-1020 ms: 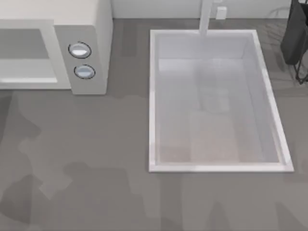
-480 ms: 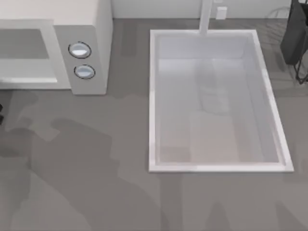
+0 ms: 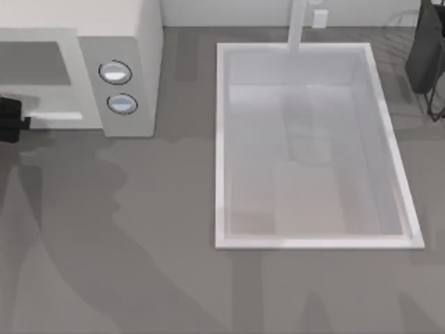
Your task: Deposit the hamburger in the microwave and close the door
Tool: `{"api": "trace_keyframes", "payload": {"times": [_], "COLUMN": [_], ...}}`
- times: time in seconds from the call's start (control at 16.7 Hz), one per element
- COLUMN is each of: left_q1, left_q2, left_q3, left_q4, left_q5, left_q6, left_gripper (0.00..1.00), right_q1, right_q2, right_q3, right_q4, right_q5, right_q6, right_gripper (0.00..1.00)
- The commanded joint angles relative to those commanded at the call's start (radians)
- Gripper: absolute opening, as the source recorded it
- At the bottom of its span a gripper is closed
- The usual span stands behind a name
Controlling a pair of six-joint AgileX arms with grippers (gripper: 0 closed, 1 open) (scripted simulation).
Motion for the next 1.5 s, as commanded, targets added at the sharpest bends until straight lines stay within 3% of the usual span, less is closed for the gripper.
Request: {"api": "trace_keyframes", "payload": {"times": [0.3,0.54,1.08,1.26,1.5], "left_q1": [-0.001,-0.001,-0.001,-0.013,-0.036], "left_q2": [0.131,0.176,0.208,0.294,0.451], "left_q3": [-0.021,-0.021,0.017,0.15,0.456], "left_q4": [0.411,0.562,0.554,0.499,0.382], "left_q5": [0.039,0.055,0.052,0.045,0.029], "left_q6": [-0.165,-0.233,-0.237,-0.241,-0.25], "left_gripper": [0.0,0.0,0.0,0.0,0.0], "right_q1": [0.0,0.0,0.0,0.0,0.0], "right_q2": [0.0,0.0,0.0,0.0,0.0], "right_q3": [0.0,0.0,0.0,0.0,0.0], "right_q4": [0.0,0.0,0.0,0.0,0.0], "right_q5": [0.0,0.0,0.0,0.0,0.0], "right_q6": [0.0,0.0,0.0,0.0,0.0], "right_gripper": [1.0,1.0,1.0,1.0,1.0]}}
